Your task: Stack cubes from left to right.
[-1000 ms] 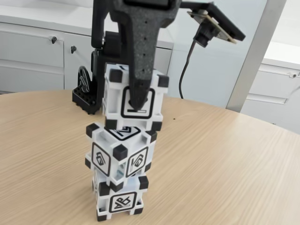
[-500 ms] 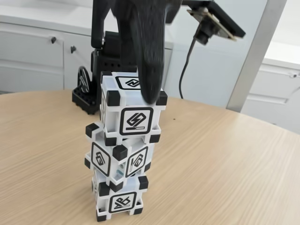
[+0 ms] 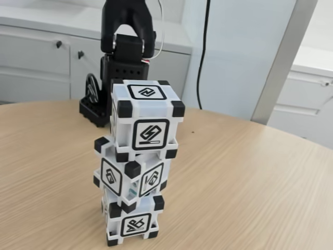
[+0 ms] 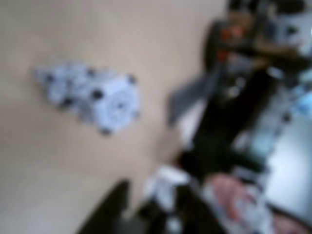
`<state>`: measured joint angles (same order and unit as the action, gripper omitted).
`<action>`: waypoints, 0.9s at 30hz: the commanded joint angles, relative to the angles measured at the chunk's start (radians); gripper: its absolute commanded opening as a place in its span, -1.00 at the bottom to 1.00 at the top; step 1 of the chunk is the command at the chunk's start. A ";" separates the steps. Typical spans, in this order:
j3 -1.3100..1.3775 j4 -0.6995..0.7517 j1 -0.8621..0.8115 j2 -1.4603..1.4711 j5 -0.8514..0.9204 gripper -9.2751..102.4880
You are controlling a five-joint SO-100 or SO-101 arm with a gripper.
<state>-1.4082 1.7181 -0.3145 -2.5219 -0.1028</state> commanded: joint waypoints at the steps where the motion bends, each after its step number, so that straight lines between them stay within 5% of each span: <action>1: 0.015 0.011 0.005 -0.020 -0.118 -0.83; 9: -0.044 -0.135 0.006 -0.020 -0.198 -0.84; 27: -0.764 -0.643 0.101 -0.402 -0.077 -0.84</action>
<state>-2.1522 1.1229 -0.2654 -2.8563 -0.2209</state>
